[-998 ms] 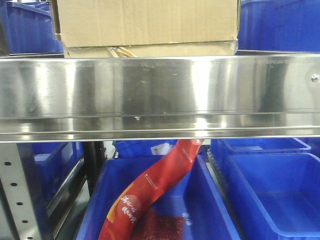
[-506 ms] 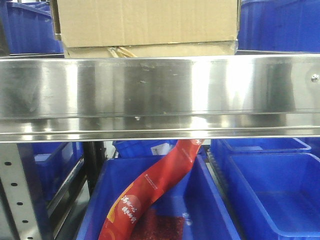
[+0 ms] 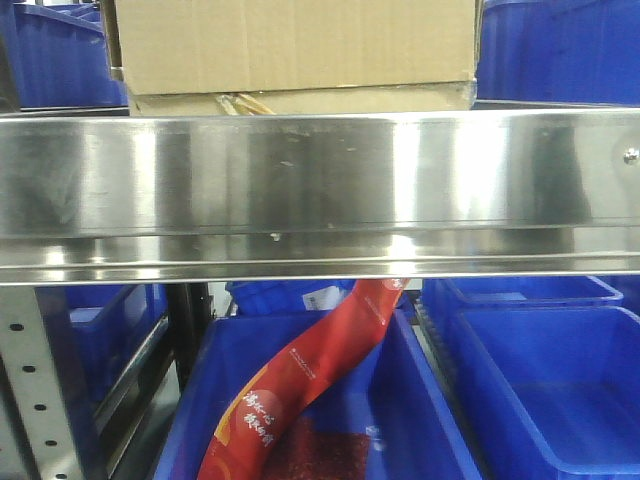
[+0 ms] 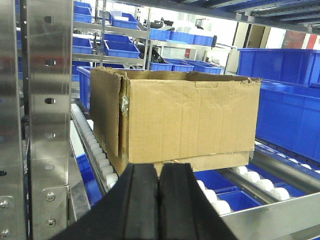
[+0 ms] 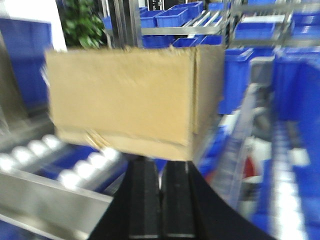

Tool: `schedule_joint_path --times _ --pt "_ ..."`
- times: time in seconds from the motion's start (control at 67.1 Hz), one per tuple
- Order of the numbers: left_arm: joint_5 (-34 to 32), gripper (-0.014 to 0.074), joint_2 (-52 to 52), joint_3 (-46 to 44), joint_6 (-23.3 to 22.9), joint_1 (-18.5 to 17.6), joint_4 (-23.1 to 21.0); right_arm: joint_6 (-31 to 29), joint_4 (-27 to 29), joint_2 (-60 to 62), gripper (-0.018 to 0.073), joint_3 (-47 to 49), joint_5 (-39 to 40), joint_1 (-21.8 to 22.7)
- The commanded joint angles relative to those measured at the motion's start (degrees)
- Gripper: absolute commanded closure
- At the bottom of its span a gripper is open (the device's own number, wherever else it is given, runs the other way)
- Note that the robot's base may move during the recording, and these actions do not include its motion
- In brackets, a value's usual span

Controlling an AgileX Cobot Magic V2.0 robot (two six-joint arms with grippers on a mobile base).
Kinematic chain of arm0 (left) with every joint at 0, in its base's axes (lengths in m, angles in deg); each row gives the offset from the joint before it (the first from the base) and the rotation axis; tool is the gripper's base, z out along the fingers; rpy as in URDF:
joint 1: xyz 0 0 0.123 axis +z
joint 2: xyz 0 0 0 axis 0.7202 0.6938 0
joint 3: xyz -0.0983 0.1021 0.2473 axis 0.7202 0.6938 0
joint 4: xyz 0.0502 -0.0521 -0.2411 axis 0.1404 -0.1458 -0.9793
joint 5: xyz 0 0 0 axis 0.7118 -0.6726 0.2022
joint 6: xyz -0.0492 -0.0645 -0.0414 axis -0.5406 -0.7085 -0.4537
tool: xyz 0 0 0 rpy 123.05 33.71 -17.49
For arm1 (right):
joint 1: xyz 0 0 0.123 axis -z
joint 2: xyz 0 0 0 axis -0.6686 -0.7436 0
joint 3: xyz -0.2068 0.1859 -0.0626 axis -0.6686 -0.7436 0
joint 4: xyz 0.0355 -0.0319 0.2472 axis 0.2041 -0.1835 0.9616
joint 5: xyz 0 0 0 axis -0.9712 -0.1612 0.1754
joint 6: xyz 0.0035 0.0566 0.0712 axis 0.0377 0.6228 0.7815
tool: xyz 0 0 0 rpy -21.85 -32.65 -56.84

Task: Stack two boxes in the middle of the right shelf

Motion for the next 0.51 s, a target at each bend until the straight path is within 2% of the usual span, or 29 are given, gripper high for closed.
schedule_joint_path --times 0.0,0.104,0.208,0.283,0.432,0.491 --pt "-0.90 0.0707 -0.39 -0.03 -0.23 -0.03 0.53 -5.02 -0.16 3.71 0.0727 -4.06 1.54 2.05" --pt "-0.90 0.0707 -0.39 -0.03 -0.23 -0.03 0.53 -9.60 2.71 10.27 0.0727 -10.03 4.14 5.96" --pt "-0.90 0.0707 -0.39 -0.03 -0.23 -0.03 0.53 -18.79 9.77 15.56 0.0727 -15.44 5.07 11.57" --pt "-0.90 0.0707 -0.39 -0.03 -0.23 -0.03 0.53 -19.24 12.75 15.56 0.0727 -17.83 6.98 15.48" --pt "-0.90 0.0707 -0.51 -0.03 -0.23 -0.03 0.53 -23.03 20.01 15.56 0.0727 -24.76 19.50 22.07" --pt "-0.90 0.0707 -0.51 -0.03 -0.23 -0.03 0.53 -23.03 21.73 15.56 0.0727 -27.15 20.89 24.82"
